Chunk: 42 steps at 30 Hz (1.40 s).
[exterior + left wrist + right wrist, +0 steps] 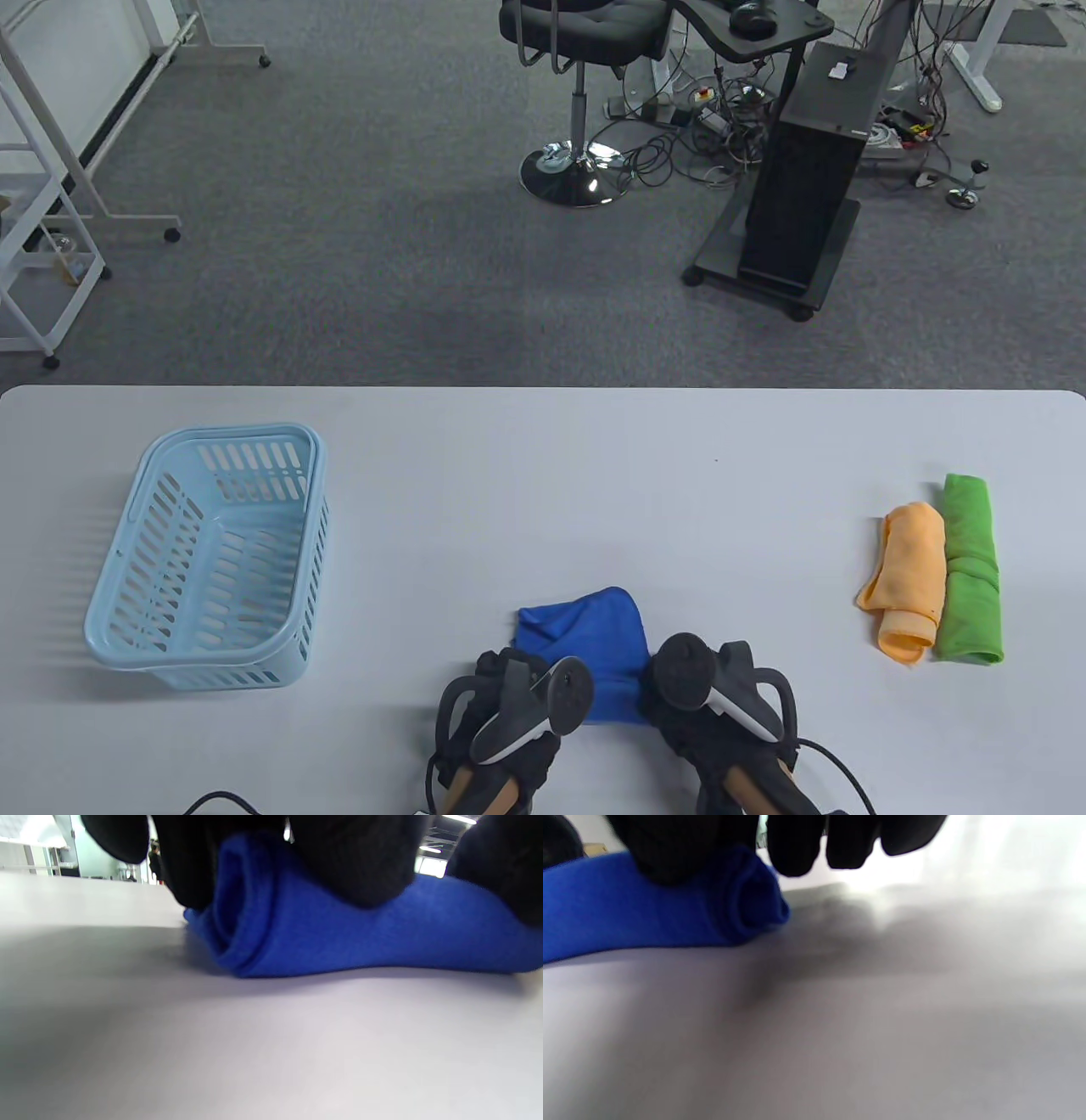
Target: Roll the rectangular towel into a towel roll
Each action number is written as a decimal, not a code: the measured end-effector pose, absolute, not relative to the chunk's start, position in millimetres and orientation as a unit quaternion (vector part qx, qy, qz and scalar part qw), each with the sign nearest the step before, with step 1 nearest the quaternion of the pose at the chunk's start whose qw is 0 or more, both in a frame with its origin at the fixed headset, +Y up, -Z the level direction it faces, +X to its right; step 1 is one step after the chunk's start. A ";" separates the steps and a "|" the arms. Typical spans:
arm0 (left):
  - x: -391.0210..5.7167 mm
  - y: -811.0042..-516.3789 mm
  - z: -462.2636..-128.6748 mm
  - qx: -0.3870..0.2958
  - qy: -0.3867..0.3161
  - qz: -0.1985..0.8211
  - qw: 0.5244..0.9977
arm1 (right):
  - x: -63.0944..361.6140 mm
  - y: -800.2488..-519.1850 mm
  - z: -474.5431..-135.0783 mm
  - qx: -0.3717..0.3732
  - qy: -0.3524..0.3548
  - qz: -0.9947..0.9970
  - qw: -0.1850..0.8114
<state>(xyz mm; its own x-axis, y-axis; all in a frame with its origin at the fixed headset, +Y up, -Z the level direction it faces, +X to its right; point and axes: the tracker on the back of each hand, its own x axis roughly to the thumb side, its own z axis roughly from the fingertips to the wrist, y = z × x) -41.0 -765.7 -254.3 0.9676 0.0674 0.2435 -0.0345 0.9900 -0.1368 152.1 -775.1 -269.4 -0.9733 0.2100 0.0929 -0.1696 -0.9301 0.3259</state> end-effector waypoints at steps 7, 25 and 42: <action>-38.9 -768.1 -254.0 -0.126 -0.143 0.000 0.982 | 156.1 -776.6 -268.4 0.063 0.189 0.977 0.078; -51.5 -766.4 -257.4 -0.112 -0.108 0.021 0.988 | 156.1 -774.0 -269.1 0.073 0.152 0.979 0.116; -49.2 -762.9 -256.4 -0.071 -0.115 0.016 0.991 | 138.3 -780.6 -265.0 0.103 0.153 0.982 0.040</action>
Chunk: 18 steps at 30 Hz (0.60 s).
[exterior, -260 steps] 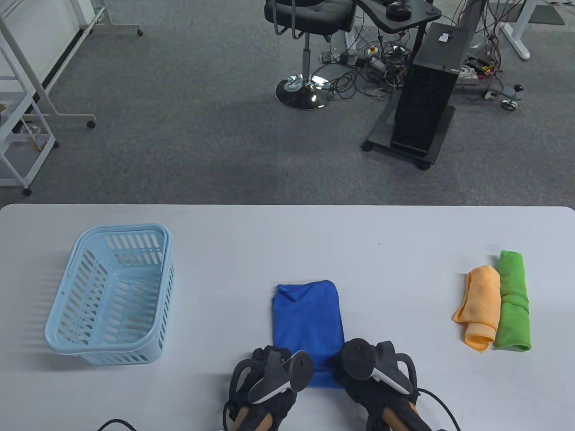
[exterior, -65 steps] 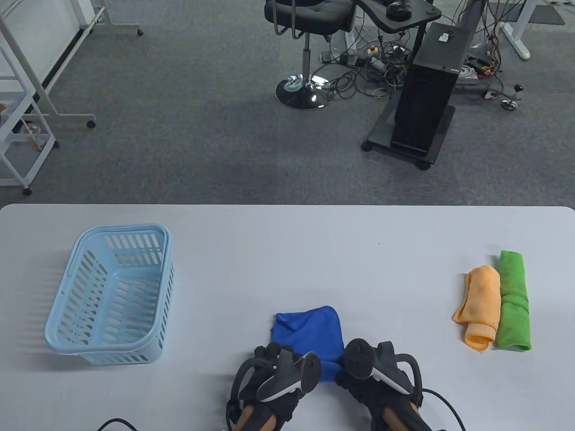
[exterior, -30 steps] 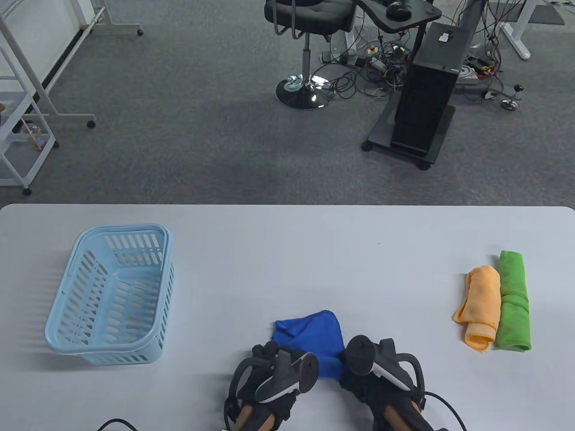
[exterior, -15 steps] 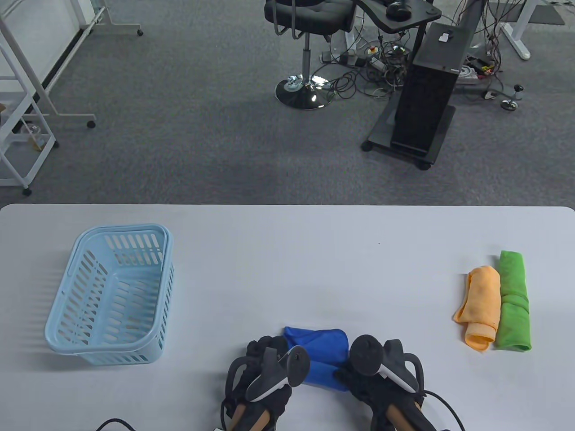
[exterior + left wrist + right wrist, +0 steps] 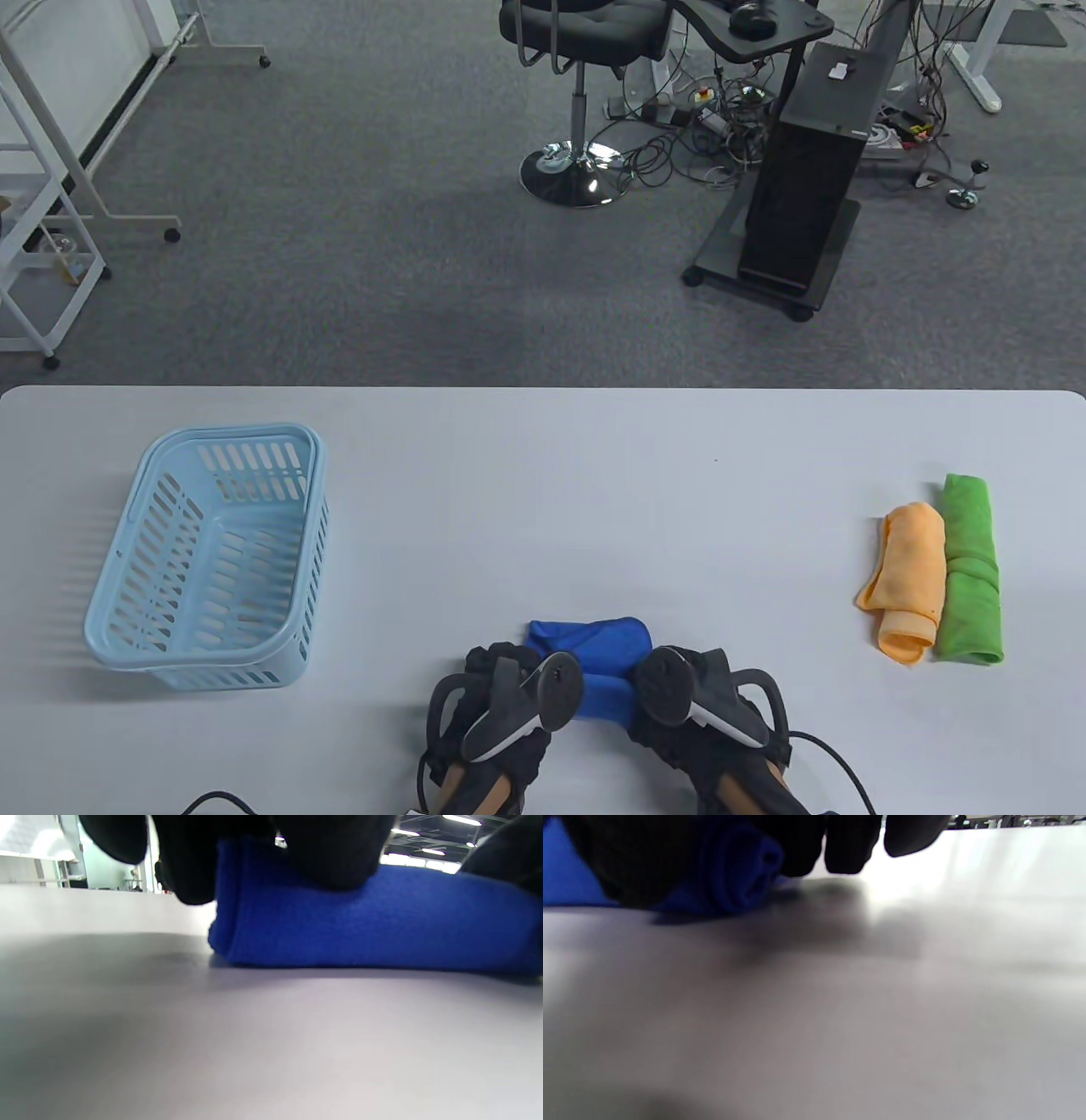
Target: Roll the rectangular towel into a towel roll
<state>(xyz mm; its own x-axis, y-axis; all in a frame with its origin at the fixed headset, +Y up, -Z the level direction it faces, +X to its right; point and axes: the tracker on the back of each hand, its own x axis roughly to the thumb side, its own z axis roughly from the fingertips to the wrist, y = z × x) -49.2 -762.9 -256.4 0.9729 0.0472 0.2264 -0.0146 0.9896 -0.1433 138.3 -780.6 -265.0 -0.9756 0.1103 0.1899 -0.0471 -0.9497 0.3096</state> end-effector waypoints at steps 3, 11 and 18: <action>-47.5 -762.1 -254.9 -0.084 -0.125 0.022 0.988 | 139.2 -780.3 -265.5 0.097 0.153 0.982 0.061; -45.2 -771.3 -256.1 -0.143 -0.120 -0.004 0.982 | 144.9 -775.6 -265.4 0.100 0.173 0.975 0.102; -53.7 -763.4 -258.7 -0.135 -0.123 0.027 0.983 | 149.3 -774.3 -265.1 0.094 0.161 0.977 0.105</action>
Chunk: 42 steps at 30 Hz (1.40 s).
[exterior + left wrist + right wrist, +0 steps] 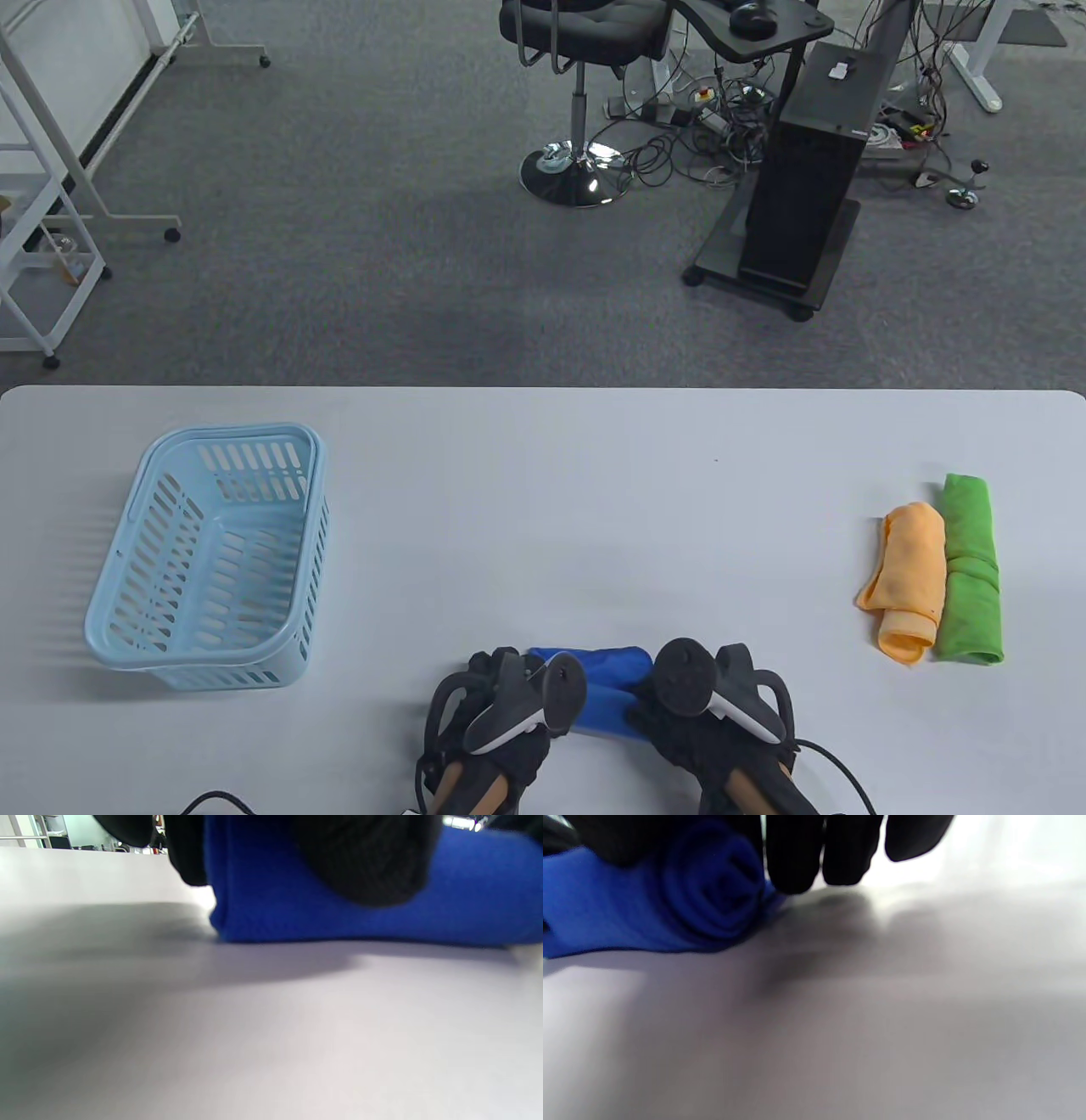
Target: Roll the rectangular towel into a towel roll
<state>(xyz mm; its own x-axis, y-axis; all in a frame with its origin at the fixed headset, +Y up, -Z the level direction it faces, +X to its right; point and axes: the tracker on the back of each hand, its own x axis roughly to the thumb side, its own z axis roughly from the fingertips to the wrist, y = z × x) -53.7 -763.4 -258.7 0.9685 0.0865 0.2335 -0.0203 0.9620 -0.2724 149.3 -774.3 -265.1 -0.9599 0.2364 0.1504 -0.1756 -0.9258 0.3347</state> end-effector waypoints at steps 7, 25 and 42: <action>-59.5 -760.9 -260.8 -0.121 -0.119 0.056 0.984 | 150.5 -771.9 -265.5 0.107 0.144 0.972 0.149; -44.9 -755.9 -249.2 -0.084 -0.151 0.000 0.985 | 144.4 -774.8 -264.2 0.119 0.158 0.975 0.101; -58.2 -765.4 -257.6 -0.141 -0.133 0.033 0.980 | 139.7 -778.8 -259.5 0.134 0.180 0.972 0.063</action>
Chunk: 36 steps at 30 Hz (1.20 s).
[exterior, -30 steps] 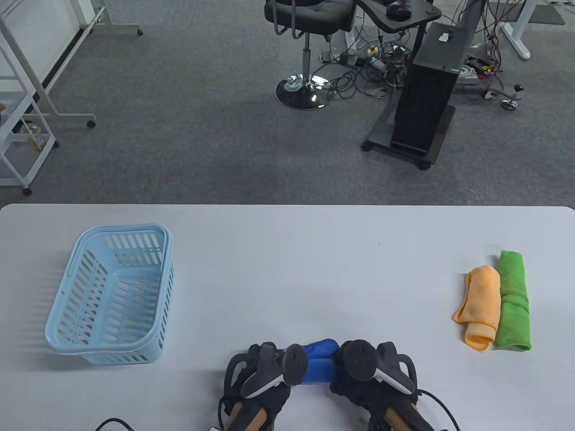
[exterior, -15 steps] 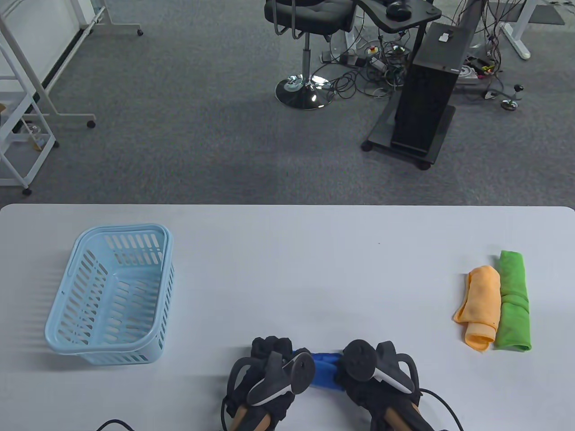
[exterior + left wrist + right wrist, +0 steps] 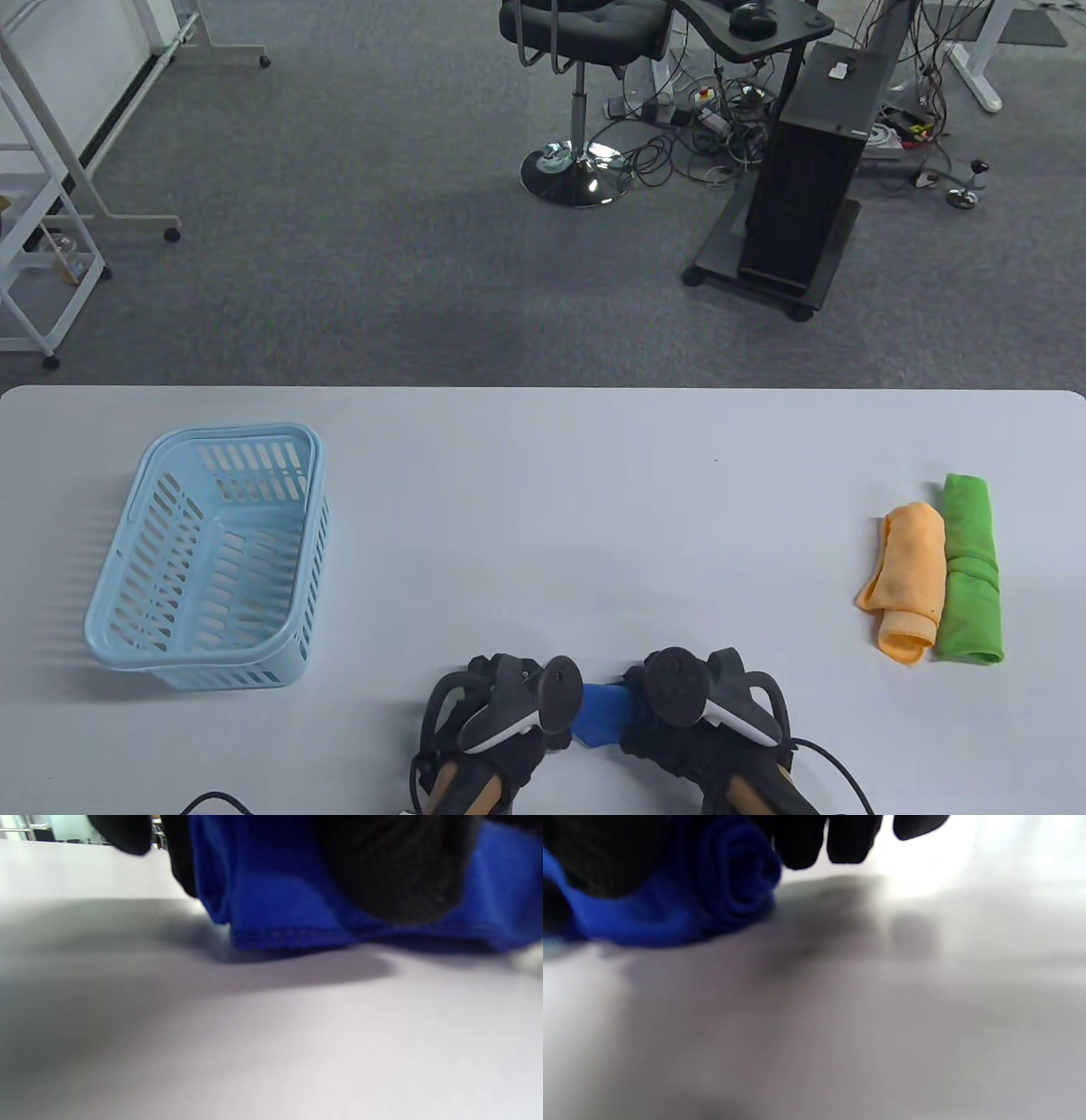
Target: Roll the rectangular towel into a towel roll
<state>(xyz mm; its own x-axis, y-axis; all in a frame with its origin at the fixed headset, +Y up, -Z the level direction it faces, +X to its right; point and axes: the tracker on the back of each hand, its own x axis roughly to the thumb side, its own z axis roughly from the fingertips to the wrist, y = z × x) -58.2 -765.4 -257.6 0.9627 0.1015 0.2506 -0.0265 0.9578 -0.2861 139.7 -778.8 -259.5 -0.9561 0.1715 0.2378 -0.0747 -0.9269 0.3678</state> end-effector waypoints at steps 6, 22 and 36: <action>-56.1 -753.6 -251.5 -0.109 -0.136 0.000 0.985 | 140.3 -779.8 -261.9 0.124 0.170 0.975 0.068; -65.8 -758.0 -259.8 -0.147 -0.095 -0.047 0.983 | 136.9 -758.8 -253.9 0.169 0.168 0.963 0.125; -94.3 -748.9 -258.3 -0.146 -0.072 0.042 0.986 | 79.3 -774.1 -218.4 0.296 0.115 0.948 -0.010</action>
